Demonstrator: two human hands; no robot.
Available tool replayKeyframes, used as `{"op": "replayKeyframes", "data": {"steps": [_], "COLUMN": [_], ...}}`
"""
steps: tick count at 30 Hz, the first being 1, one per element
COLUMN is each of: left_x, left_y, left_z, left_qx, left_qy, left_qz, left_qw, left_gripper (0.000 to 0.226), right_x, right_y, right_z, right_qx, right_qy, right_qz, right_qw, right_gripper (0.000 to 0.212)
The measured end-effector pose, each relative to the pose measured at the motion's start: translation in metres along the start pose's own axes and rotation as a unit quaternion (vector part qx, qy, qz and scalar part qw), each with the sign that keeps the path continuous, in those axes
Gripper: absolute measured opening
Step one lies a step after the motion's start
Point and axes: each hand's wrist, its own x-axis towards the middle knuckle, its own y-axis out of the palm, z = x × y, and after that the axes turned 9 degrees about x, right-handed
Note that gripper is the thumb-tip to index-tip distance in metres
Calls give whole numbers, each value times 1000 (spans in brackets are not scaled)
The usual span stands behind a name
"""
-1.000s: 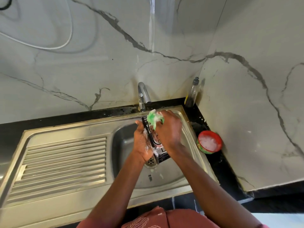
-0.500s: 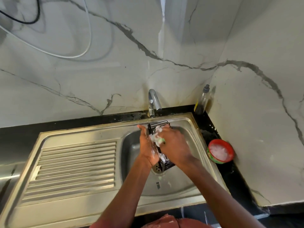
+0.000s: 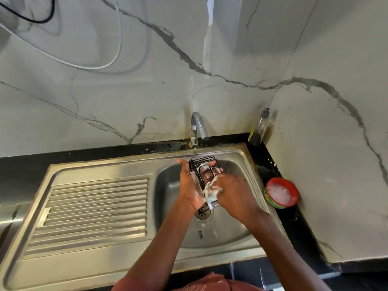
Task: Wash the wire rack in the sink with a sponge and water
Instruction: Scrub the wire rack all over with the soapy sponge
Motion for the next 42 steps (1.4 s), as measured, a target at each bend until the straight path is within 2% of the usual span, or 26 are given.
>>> {"op": "replayKeyframes", "data": {"steps": [2,4,6,8,11,12,14,16,17,20,22,26,30,34,35,38,39,42], "left_x": [1,1,3,4,5,5,1,1,-1,1,2,4,4,4,3,2,3,0], "left_y": [1,3,5,7,5,5,5,6,8,5,0,3,4,0,0,-1,-3,0], "left_z": [4,6,9,10,9,8,5,5,6,7,4,2,7,5,6,7,7,4], "left_qx": [31,46,61,76,60,50,40,49,53,61,56,116,131,133,129,116,111,106], "left_qy": [-1,5,9,4,-2,-1,-2,3,-2,-12,-17,-6,17,25,27,32,33,17], "left_qz": [5,9,8,-10,-34,-31,-27,-22,-21,-19,-16,-7,-4,23,23,14,10,30], "left_qw": [999,999,998,997,998,998,999,999,998,998,998,993,991,991,991,993,993,994], "left_gripper": [121,120,120,117,103,101,99,97,95,86,84,83,66,75,73,64,64,70], "right_x": [7,17,27,32,21,19,28,51,58,56,49,65,49,61,60,42,40,56], "right_y": [-3,-8,-14,-12,8,12,9,0,-3,4,6,-3,20,-2,-2,16,17,-1], "right_z": [-4,-4,4,15,26,25,18,14,16,32,32,26,44,22,25,44,41,23], "right_qx": [12,21,24,14,6,23,51,32,12,-17,4,3,14,-6,-7,-9,-7,6], "right_qy": [41,38,23,-2,-63,-69,-44,-11,-3,-34,-62,35,-53,51,40,-66,-81,7], "right_qz": [-88,-207,-255,-192,-71,-72,-142,-213,-224,-149,-129,-171,-132,-198,-190,-110,-113,-191], "right_qw": [995,977,966,981,995,995,988,977,975,988,990,985,990,979,981,992,990,981], "right_gripper": [35,35,42,48,40,38,44,45,44,48,52,44,45,42,43,43,44,49]}}
